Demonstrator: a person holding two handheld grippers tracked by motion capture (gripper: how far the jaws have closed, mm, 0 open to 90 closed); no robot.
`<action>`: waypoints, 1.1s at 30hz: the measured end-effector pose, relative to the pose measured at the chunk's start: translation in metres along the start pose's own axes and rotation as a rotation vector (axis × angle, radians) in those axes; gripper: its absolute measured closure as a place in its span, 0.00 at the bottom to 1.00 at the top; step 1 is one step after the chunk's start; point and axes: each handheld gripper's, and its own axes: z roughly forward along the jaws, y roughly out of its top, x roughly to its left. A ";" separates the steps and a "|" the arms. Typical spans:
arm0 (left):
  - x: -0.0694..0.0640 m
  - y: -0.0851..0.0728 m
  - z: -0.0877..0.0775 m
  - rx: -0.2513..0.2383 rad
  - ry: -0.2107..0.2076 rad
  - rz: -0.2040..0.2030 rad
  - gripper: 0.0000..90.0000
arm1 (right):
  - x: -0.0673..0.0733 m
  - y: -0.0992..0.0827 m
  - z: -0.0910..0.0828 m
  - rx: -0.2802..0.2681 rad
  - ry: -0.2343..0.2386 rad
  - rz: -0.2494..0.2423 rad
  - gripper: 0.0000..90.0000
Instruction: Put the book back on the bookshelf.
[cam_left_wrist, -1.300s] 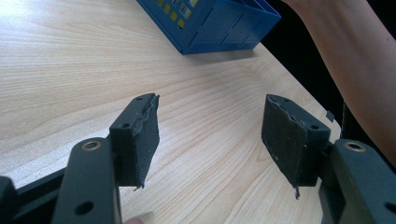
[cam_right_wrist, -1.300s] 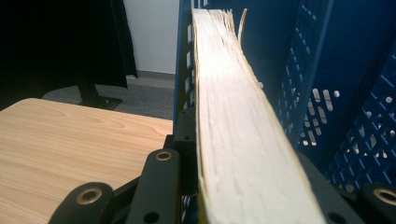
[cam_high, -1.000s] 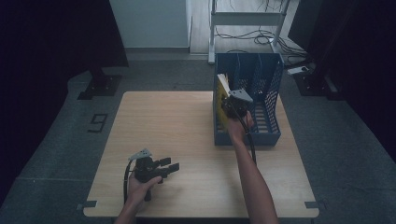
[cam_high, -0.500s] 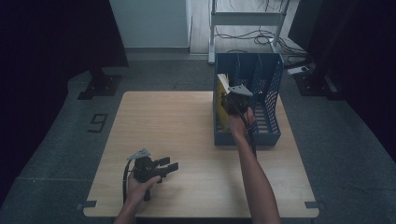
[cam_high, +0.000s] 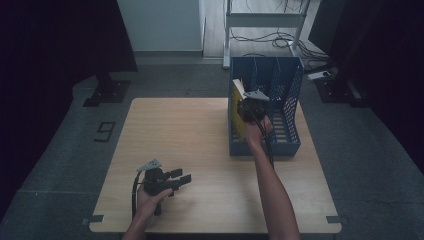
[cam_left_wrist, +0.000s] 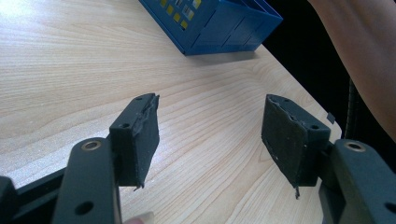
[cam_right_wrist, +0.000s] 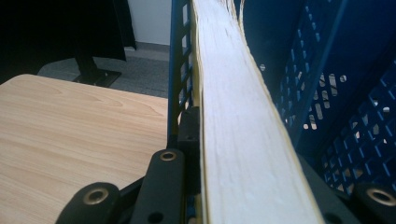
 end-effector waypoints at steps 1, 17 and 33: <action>0.000 0.000 0.000 -0.002 0.000 -0.001 0.41 | -0.001 0.000 0.000 0.000 -0.001 0.005 0.82; 0.002 0.001 -0.003 -0.010 0.002 -0.005 0.41 | -0.003 0.006 0.003 -0.036 -0.033 0.045 0.83; 0.007 0.001 -0.005 -0.014 0.007 -0.016 0.41 | 0.000 0.013 0.026 -0.047 -0.065 0.047 0.83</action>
